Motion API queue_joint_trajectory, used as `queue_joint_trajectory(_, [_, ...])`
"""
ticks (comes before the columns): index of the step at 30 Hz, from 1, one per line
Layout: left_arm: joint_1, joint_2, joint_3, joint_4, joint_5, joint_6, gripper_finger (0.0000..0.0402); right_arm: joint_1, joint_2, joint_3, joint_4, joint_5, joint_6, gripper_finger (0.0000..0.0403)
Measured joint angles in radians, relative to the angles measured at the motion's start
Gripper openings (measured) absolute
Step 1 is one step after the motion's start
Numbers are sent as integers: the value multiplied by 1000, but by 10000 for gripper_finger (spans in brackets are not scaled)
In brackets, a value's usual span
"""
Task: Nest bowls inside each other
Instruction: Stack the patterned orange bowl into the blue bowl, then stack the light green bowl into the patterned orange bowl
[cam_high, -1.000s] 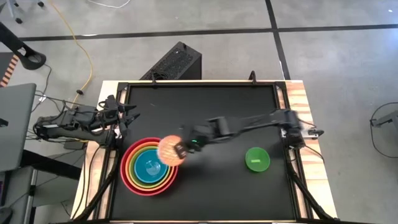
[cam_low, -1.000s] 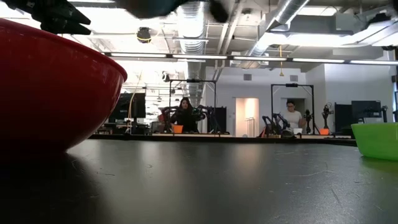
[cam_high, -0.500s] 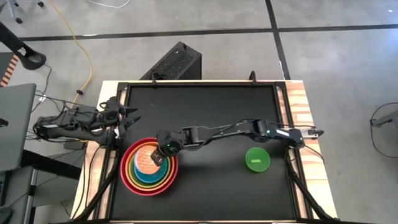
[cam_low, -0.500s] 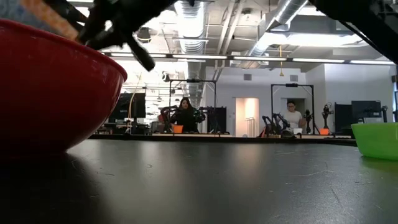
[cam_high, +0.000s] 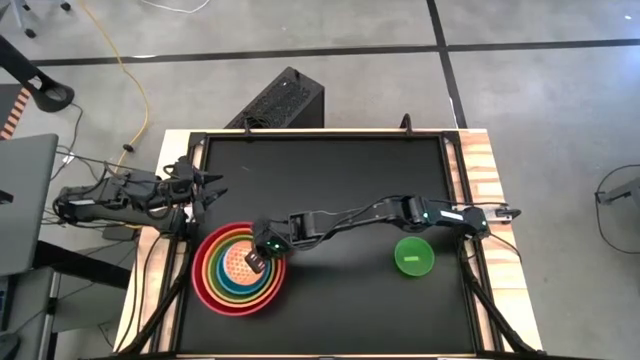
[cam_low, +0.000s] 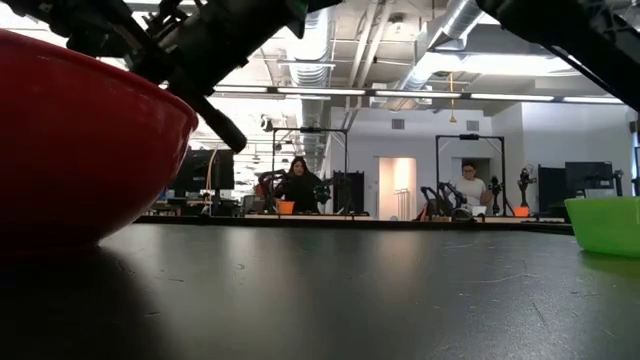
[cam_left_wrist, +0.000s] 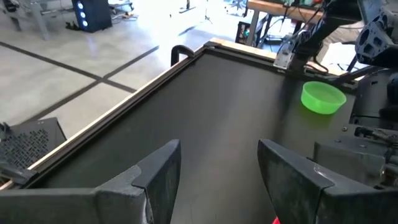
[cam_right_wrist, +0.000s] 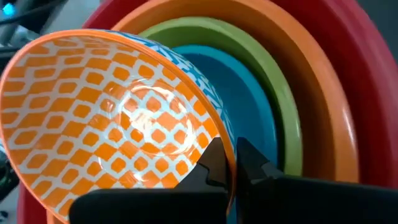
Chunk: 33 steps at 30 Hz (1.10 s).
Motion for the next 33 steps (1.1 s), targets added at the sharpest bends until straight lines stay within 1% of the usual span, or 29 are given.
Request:
queue_joint_trajectory(4, [0, 0, 0, 0, -4, -1, 203, 1, -1, 0, -18, -2, -1, 7])
queue_joint_trajectory(6, [0, 0, 0, 0, -4, -12, 203, 1, -1, 0, -21, -16, -3, 15])
queue_joint_trajectory(16, [0, 0, 0, 0, -6, -34, 203, 1, -1, 0, -19, -24, -3, 98])
queue_joint_trajectory(21, [0, 0, 0, 0, -6, -34, 203, 1, -1, 0, -20, -27, 1, 131])
queue_joint_trajectory(24, [0, 0, 0, 0, -6, -34, 203, -5, -1, 0, -20, -56, 4, 148])
queue_joint_trajectory(28, [0, 0, 0, -1, -6, -34, 203, -11, -1, 6, -25, -77, 1, 160])
queue_joint_trajectory(33, [0, 0, 0, -1, -6, -34, 203, -18, -4, 65, -123, -60, 0, 159])
